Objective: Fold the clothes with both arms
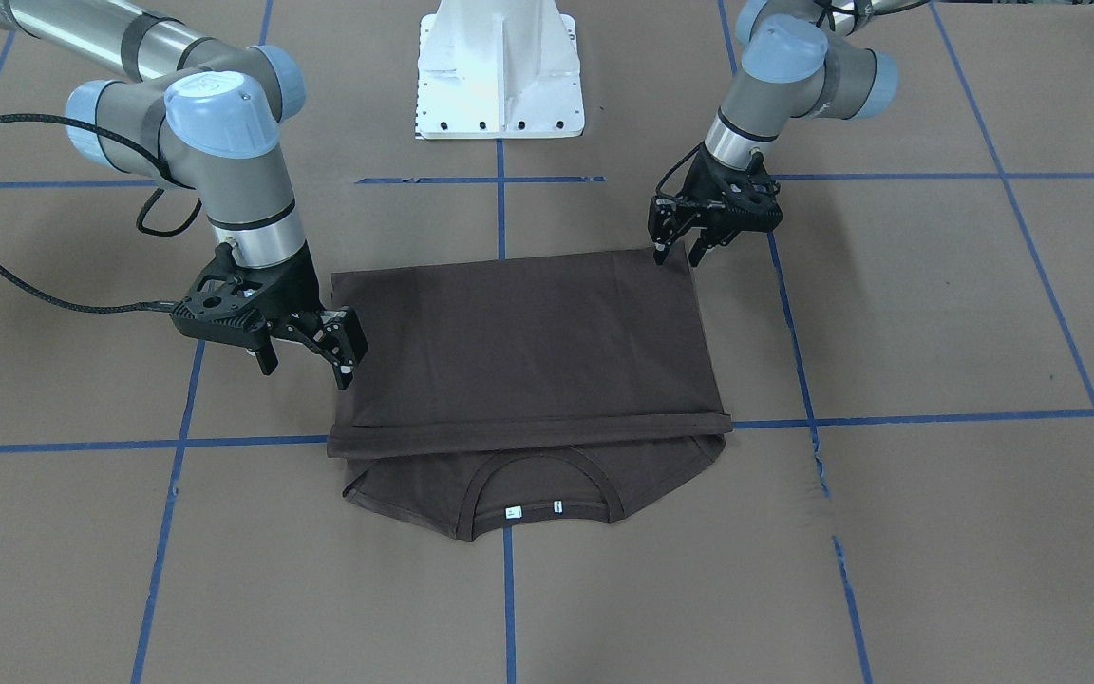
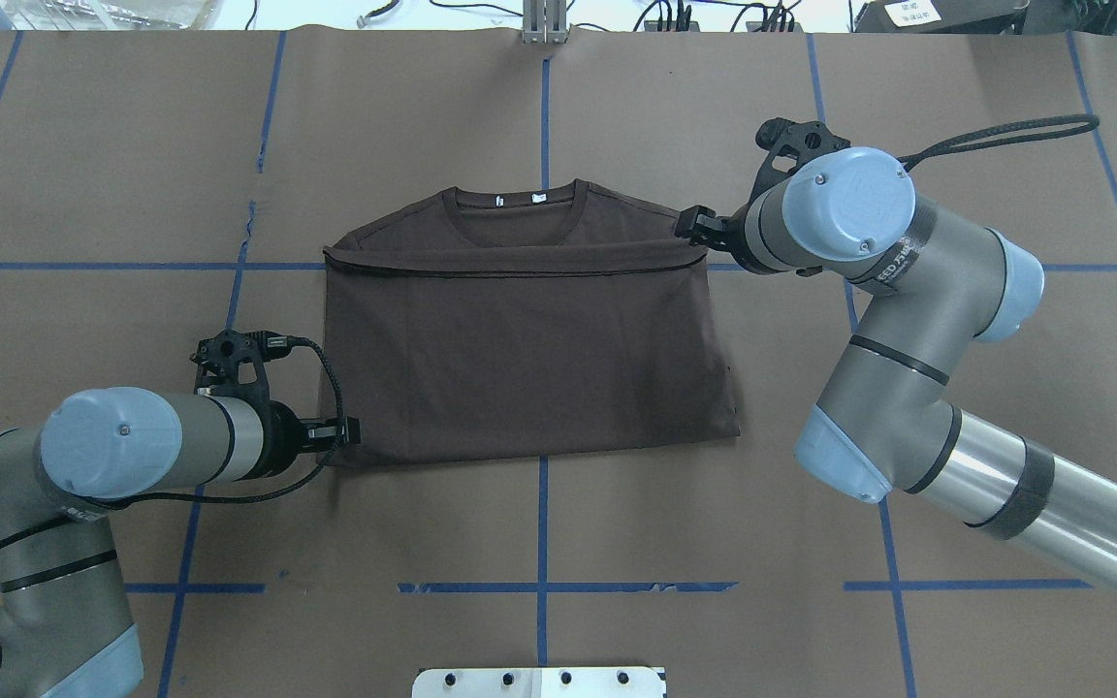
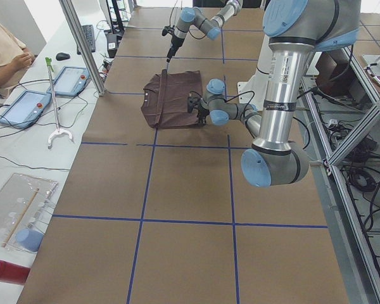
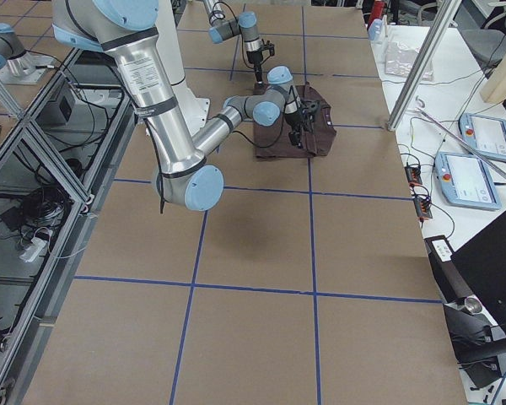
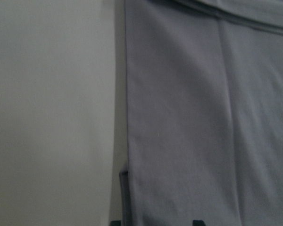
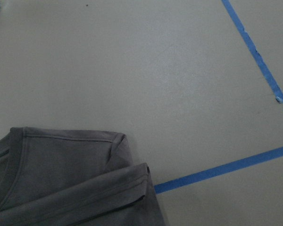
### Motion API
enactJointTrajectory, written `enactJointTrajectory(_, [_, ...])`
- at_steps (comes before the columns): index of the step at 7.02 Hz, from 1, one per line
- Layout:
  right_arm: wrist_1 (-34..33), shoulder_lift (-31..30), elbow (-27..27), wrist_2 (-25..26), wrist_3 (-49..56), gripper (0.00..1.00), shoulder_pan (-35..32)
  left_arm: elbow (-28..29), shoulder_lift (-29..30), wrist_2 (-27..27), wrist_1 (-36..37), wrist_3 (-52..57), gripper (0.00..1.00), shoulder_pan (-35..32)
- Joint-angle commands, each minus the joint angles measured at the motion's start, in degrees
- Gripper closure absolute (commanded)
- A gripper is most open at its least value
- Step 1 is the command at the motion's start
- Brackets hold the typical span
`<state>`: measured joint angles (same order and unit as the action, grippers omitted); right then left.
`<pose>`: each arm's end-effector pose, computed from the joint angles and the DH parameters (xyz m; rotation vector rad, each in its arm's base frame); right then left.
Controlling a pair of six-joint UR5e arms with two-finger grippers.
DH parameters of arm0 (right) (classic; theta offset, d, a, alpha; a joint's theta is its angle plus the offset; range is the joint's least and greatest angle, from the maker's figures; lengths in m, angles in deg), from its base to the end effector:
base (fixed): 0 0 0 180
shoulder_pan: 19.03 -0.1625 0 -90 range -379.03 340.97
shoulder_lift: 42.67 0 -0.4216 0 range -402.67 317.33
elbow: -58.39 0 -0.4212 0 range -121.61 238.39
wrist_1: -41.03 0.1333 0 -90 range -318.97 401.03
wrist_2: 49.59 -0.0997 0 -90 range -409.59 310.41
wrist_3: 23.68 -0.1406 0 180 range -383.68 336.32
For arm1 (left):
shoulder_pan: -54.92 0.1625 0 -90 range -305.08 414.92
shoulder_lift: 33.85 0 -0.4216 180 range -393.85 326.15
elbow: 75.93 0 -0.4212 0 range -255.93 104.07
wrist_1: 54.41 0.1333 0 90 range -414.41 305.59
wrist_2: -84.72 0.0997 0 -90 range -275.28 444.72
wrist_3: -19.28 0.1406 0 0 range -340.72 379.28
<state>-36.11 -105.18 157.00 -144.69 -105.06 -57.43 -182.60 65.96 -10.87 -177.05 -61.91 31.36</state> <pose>-0.4783 -0.5332 0.3051 0.2664 -0.8238 0.4492 0.5206 -0.3575 0.3764 0.2024 1.0163 -0.1837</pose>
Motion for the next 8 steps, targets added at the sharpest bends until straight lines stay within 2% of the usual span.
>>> enactJointTrajectory(1, [-0.03, 0.01, 0.01, 0.00, 0.00, 0.00, -0.09, 0.06, -0.84, 0.23, 0.29, -0.28, 0.41, 0.71])
enactJointTrajectory(2, [-0.03, 0.01, 0.01, 0.00, 0.00, 0.00, -0.09, 0.06, -0.93, 0.23, 0.29, -0.28, 0.44, 0.71])
enactJointTrajectory(3, [-0.03, 0.01, -0.08, 0.00, 0.00, 0.00, -0.18, 0.06, -0.93, 0.23, 0.29, -0.28, 0.61, 1.14])
enactJointTrajectory(4, [-0.03, 0.01, -0.08, 0.00, 0.09, 0.00, -0.18, -0.03, -0.85, 0.06, 0.29, -0.20, 1.00, 1.15])
enactJointTrajectory(8, [-0.03, 0.01, -0.43, 0.09, 0.09, 0.00, -0.09, -0.64, -1.11, -0.47, 0.46, 3.03, 1.00, 0.54])
